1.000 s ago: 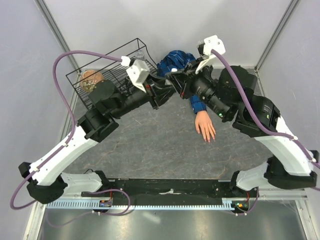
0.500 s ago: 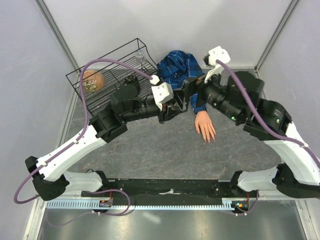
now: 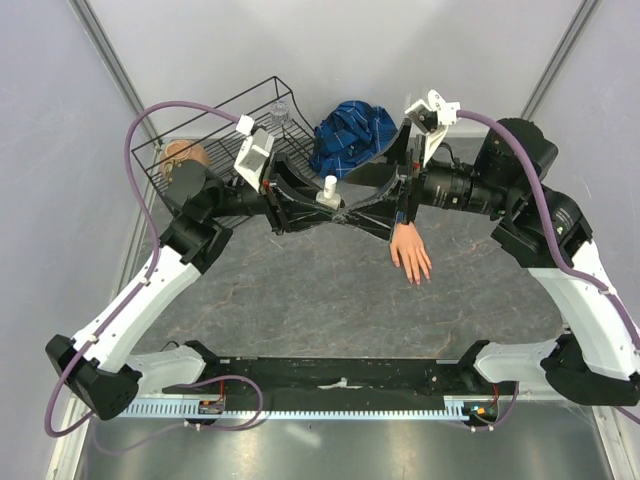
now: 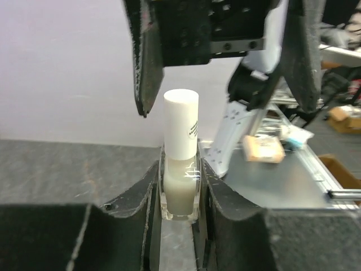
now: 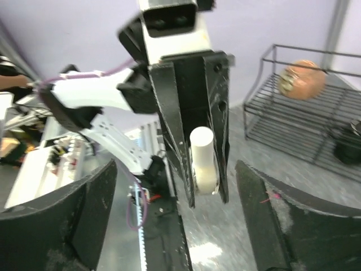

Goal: Paint the nails

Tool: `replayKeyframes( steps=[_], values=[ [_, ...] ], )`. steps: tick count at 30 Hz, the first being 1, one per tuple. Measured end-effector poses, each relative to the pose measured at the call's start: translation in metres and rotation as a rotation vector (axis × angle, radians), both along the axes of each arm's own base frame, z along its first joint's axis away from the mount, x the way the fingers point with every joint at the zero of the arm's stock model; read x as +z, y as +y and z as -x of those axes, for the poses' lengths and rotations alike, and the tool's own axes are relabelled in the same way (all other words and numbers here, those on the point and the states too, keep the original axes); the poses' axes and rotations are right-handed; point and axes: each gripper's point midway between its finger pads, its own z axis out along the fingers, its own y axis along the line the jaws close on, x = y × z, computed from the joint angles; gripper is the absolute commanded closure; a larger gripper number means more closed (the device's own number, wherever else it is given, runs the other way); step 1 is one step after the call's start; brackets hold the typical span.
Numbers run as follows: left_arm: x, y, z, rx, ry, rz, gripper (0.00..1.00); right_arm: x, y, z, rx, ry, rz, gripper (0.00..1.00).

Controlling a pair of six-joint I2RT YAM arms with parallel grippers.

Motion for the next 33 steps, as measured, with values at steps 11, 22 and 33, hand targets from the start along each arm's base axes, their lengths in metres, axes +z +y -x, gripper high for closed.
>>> replayKeyframes(
  steps=[11,22,33],
  values=[
    [0.018,0.006,0.021,-0.175,0.106,0.076,0.98,0.01,0.012,-0.008,0.133,0.037,-0.088,0.34],
    [0.02,0.005,0.022,-0.21,0.123,0.086,0.98,0.006,0.026,-0.013,0.204,0.059,-0.094,0.67],
    [0.025,-0.003,-0.015,0.026,0.14,0.099,0.98,0.006,0.026,-0.043,0.046,-0.005,-0.066,1.0]
  ],
)
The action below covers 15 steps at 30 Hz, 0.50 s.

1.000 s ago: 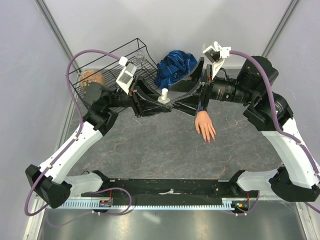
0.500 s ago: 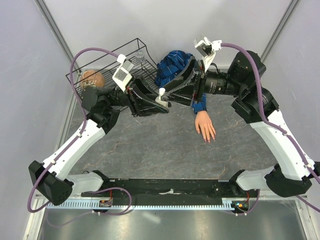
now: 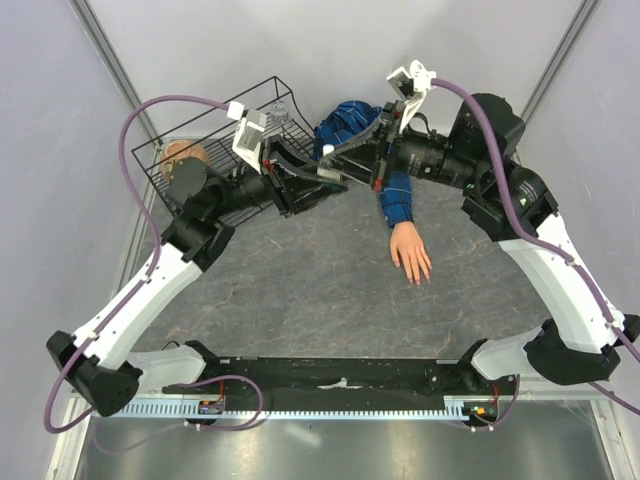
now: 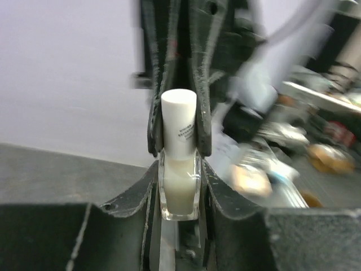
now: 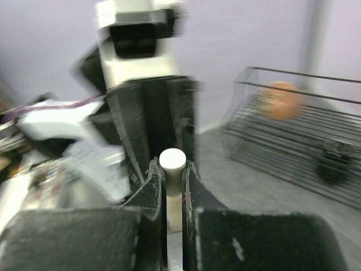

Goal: Paint the nails

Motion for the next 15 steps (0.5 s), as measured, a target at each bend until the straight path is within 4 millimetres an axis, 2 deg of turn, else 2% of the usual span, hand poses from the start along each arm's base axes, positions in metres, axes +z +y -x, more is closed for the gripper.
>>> replayKeyframes(
  steps=[3,6,7,8,11,12,13,15],
  values=[
    [0.004,-0.001,-0.033,0.292,-0.061,0.013,0.98,0.006,0.0,-0.027,-0.293,-0.037,0.045,1.0],
    [0.008,-0.003,-0.055,0.535,-0.158,-0.028,0.98,0.01,-0.008,-0.039,-0.555,-0.052,0.086,1.0],
    [0.01,-0.005,-0.061,0.584,-0.186,-0.046,0.98,0.014,-0.019,-0.047,-0.682,-0.051,0.108,1.0],
    [0.013,-0.006,-0.066,0.626,-0.215,-0.052,0.98,0.014,-0.017,-0.044,-0.705,-0.051,0.114,1.0],
    [0.007,-0.012,-0.079,0.693,-0.253,-0.091,0.98,0.008,-0.026,-0.055,-0.888,-0.041,0.19,1.0],
    [0.002,-0.013,-0.084,0.71,-0.255,-0.108,0.98,0.002,-0.028,-0.06,-0.943,-0.038,0.218,0.93],
    [-0.003,-0.014,-0.088,0.719,-0.253,-0.125,0.98,-0.004,-0.028,-0.064,-0.977,-0.037,0.239,0.78],
    [-0.014,-0.015,-0.091,0.723,-0.245,-0.157,0.98,-0.012,-0.03,-0.067,-1.004,-0.034,0.27,0.61]
  ],
)
